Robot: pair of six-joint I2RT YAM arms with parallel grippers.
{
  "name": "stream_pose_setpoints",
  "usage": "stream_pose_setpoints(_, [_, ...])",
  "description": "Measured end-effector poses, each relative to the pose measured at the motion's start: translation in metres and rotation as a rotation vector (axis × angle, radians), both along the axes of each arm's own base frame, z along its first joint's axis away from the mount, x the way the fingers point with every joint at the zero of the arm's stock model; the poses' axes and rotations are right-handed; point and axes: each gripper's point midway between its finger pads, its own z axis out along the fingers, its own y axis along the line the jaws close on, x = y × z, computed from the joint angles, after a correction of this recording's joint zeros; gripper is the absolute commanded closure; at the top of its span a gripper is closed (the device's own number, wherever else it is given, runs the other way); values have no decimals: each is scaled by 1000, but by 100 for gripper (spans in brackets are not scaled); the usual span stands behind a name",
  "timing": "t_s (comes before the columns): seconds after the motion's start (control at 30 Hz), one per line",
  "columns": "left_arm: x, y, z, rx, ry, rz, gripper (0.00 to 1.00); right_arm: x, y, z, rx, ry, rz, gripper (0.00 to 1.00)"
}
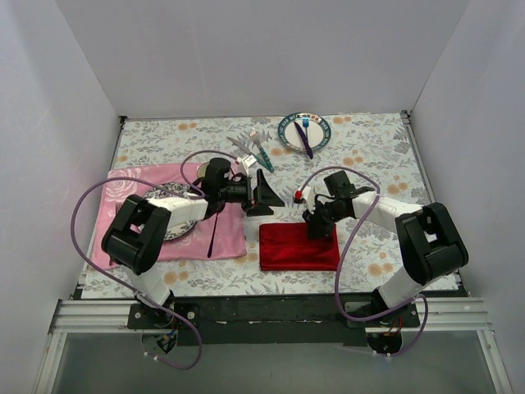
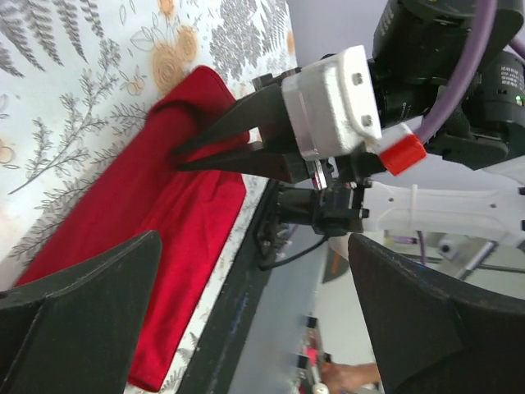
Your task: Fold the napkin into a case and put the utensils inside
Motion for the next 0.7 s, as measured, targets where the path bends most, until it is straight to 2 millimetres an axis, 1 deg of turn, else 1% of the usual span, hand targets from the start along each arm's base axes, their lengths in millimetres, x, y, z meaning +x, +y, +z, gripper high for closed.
stream_pose_setpoints(0.1, [-4,-10,-9,-38,84,-32,2,3,3,0,20,-30,4,73])
stream_pose_setpoints(0.27, [-14,-22,-28,-39,181,-68,2,6,5,0,39,-74,9,72])
stream_pose_setpoints(0.4, [-19,-27,-45,-14,224,-75,2,10,7,1,47,-99,9,72])
stream_pose_setpoints(0.53, [-18,-26,-67,37,259,-49,2,14,8,1,52,-124,8,71])
stream_pose_setpoints(0.6, [-18,-25,-82,67,287,-39,2,14,8,1,52,-130,8,68])
stream_pose_setpoints(0.63, [-19,-25,-86,67,305,-47,2,14,8,1,52,-130,8,66])
stream_pose_setpoints(0.7, [-16,-28,-85,68,304,-57,2,15,8,3,46,-127,5,61])
